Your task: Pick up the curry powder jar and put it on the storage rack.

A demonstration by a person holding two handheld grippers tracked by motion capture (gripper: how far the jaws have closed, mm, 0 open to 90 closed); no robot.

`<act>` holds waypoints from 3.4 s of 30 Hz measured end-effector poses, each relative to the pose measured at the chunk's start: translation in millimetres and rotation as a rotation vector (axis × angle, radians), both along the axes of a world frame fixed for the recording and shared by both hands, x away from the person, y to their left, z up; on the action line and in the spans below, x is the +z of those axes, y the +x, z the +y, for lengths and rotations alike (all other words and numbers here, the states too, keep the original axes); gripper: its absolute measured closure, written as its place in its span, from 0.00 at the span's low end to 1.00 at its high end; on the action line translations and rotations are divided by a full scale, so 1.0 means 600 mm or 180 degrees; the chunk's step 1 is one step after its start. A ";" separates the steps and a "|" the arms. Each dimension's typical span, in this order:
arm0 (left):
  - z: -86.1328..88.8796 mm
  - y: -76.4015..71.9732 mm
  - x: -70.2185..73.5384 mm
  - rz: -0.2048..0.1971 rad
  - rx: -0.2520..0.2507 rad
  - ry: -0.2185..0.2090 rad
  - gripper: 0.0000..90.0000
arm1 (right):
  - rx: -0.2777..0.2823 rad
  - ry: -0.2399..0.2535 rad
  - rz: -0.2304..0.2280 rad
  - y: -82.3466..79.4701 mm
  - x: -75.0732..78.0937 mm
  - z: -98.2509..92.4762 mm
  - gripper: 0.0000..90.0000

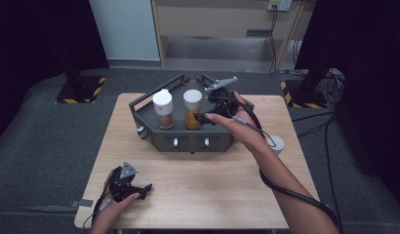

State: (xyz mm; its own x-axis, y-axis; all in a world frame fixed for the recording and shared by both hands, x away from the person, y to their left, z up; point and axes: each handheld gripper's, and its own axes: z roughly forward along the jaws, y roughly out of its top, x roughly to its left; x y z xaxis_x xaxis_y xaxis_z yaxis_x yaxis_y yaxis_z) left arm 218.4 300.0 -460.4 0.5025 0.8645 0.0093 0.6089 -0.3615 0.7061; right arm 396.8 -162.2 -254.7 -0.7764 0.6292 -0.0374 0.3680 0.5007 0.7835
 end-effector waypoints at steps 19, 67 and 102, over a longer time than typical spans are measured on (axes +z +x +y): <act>0.000 0.000 0.000 -0.0002 -0.0002 0.0003 0.00 | -0.0093 -0.0243 -0.0006 -0.027 0.000 -0.065 0.04; 0.000 0.000 0.000 -0.0004 0.0004 -0.0004 0.00 | -0.0378 -0.0290 0.0014 -0.078 -0.020 -0.200 0.05; -0.001 0.000 -0.001 -0.0006 0.0007 -0.0003 0.00 | -0.0712 -0.0173 0.0036 -0.106 -0.058 -0.300 0.05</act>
State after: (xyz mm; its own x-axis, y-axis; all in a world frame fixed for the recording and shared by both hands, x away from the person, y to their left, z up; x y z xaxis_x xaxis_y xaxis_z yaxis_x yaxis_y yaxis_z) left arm 218.4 299.5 -460.7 0.5005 0.8657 0.0093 0.6084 -0.3594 0.7076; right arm 333.0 -342.2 -289.3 -0.6183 0.7830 -0.0680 0.4833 0.4469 0.7528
